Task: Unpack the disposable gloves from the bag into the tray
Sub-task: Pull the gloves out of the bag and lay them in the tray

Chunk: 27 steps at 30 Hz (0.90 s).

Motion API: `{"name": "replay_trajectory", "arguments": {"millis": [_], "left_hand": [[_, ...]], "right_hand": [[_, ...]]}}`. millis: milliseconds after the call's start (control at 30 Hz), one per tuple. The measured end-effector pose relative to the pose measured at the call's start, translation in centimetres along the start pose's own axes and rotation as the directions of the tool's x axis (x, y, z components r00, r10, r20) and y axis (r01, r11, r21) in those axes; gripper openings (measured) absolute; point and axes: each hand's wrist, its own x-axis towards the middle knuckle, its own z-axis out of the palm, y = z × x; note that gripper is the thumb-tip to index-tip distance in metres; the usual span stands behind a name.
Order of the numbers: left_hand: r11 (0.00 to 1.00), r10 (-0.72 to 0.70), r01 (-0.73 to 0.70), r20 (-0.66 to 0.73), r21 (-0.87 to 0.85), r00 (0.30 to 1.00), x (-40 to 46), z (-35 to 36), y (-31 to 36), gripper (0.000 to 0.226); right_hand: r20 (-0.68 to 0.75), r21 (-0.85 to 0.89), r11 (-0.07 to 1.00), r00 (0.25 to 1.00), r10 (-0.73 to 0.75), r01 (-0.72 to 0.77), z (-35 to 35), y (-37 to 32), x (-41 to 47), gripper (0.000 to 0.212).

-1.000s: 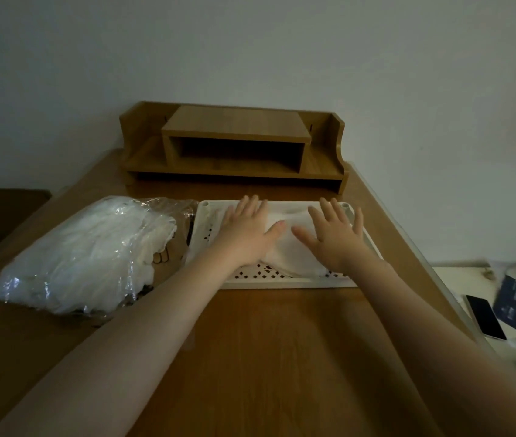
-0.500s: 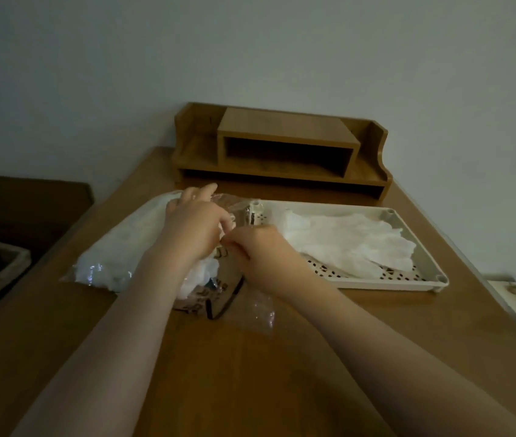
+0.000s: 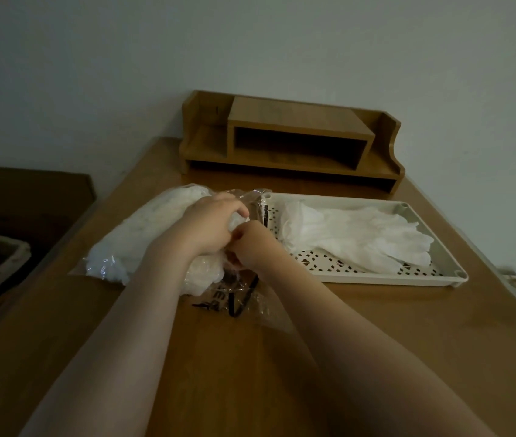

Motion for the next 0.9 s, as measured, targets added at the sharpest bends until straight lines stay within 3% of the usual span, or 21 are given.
{"name": "replay_trajectory", "arguments": {"millis": [100, 200, 300, 367, 433, 533, 600, 667, 800, 900], "left_hand": [[1.000, -0.016, 0.015, 0.031, 0.016, 0.999, -0.1, 0.0, -0.3, 0.052], [0.997, -0.022, 0.020, 0.019, 0.076, 1.000, -0.3, 0.2, -0.4, 0.043], [0.990, -0.019, 0.026, -0.053, 0.139, 0.998, -0.2, 0.4, -0.5, 0.037], [0.989, -0.026, 0.041, -0.106, 0.141, 0.994, 0.0, 0.5, -0.7, 0.038], [0.988, -0.030, 0.051, -0.142, 0.147, 0.989, 0.2, 0.6, -0.6, 0.040], [0.981, -0.036, 0.062, -0.144, 0.184, 0.989, 0.3, 0.9, -0.3, 0.042], [0.969, -0.054, 0.088, -0.152, 0.229, 0.987, 0.3, 1.2, -0.1, 0.043], [0.957, -0.079, 0.121, -0.166, 0.264, 0.983, 0.4, 1.5, -0.2, 0.045], [0.915, -0.109, 0.177, -0.200, 0.362, 0.974, 0.5, 2.2, -0.8, 0.050], [0.906, -0.183, 0.226, -0.151, 0.359, 0.971, 0.4, 2.0, -0.7, 0.050]], "right_hand": [[-0.047, -0.021, 0.999, 0.998, -0.049, 0.048, 0.2, 0.1, 0.0, 0.026], [-0.199, -0.050, 0.989, 0.969, -0.144, 0.137, -0.8, 0.2, -0.5, 0.017], [-0.297, 0.193, 0.955, 0.941, -0.163, 0.226, -2.7, 0.7, -1.3, 0.022], [-0.315, 0.395, 0.877, 0.937, -0.148, 0.272, -3.7, 1.3, -1.9, 0.023], [-0.345, 0.586, 0.753, 0.933, -0.101, 0.298, -4.1, 1.8, -2.5, 0.026], [-0.350, 0.866, 0.346, 0.932, -0.097, 0.361, -4.4, 1.9, -3.2, 0.031], [-0.341, 0.932, 0.097, 0.936, -0.089, 0.349, -4.9, 1.8, -3.6, 0.028], [-0.333, 0.942, -0.070, 0.938, -0.101, 0.327, -5.7, 1.6, -3.9, 0.023], [-0.420, 0.882, -0.268, 0.905, -0.072, 0.388, -9.0, 1.0, -4.9, 0.014], [-0.413, 0.878, -0.292, 0.908, -0.064, 0.379, -11.2, 1.1, -5.6, 0.017]]}}
